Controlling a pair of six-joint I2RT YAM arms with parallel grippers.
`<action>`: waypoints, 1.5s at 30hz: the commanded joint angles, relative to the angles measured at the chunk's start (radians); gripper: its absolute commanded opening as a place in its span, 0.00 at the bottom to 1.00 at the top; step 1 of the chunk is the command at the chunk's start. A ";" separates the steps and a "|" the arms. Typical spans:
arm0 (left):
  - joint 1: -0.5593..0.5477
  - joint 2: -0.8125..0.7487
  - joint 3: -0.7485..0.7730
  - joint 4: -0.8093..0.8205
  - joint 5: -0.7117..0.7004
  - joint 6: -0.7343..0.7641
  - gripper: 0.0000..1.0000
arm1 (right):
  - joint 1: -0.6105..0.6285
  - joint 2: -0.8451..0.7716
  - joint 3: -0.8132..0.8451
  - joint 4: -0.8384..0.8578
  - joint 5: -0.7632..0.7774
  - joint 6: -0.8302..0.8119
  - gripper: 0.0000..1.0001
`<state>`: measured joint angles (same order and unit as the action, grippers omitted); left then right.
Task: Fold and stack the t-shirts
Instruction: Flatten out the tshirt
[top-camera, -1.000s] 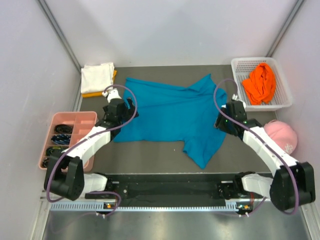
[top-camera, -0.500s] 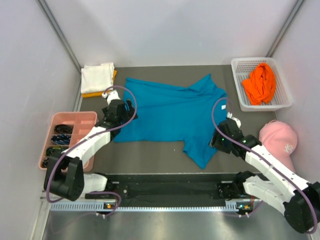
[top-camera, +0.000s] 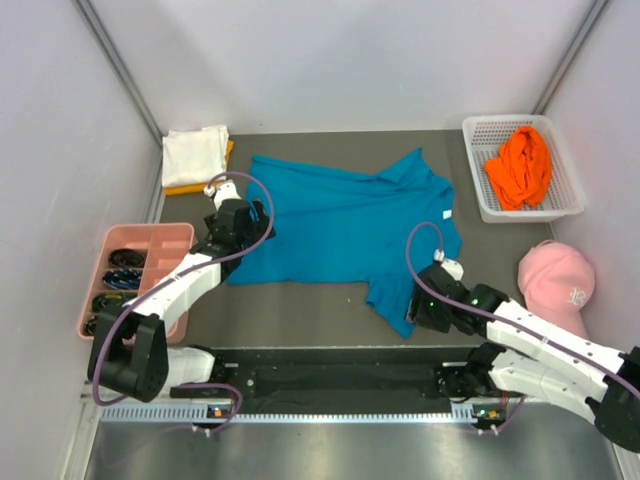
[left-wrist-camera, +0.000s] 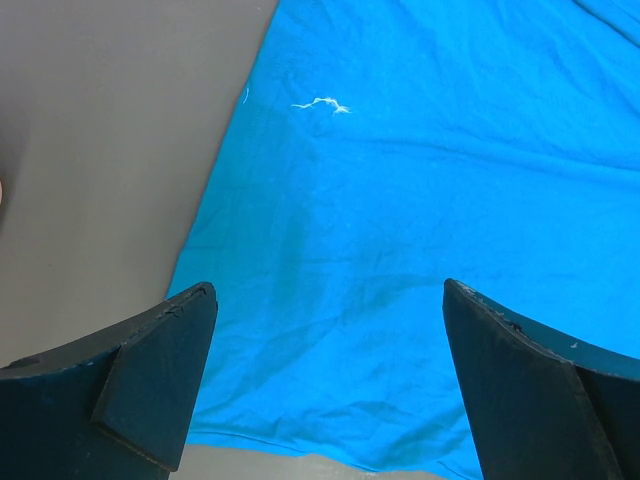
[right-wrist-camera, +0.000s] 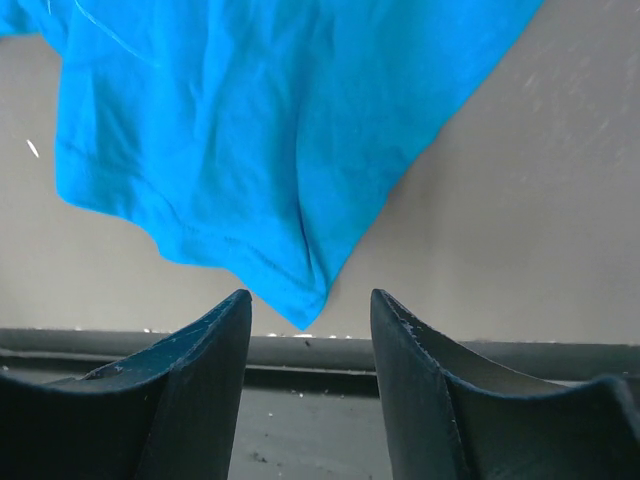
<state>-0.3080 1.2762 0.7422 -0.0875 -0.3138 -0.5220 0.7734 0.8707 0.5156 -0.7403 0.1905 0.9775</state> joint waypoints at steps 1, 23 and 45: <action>0.006 -0.015 -0.001 0.009 -0.021 0.004 0.99 | 0.075 0.014 -0.015 -0.005 0.032 0.088 0.51; 0.006 -0.023 0.008 0.000 -0.027 0.008 0.99 | 0.159 0.117 -0.058 0.099 0.044 0.155 0.45; 0.006 -0.012 0.017 -0.001 -0.041 0.014 0.99 | 0.159 0.172 -0.065 0.130 0.049 0.156 0.00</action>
<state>-0.3080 1.2762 0.7418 -0.0914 -0.3321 -0.5209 0.9199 1.0439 0.4622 -0.6064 0.2272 1.1229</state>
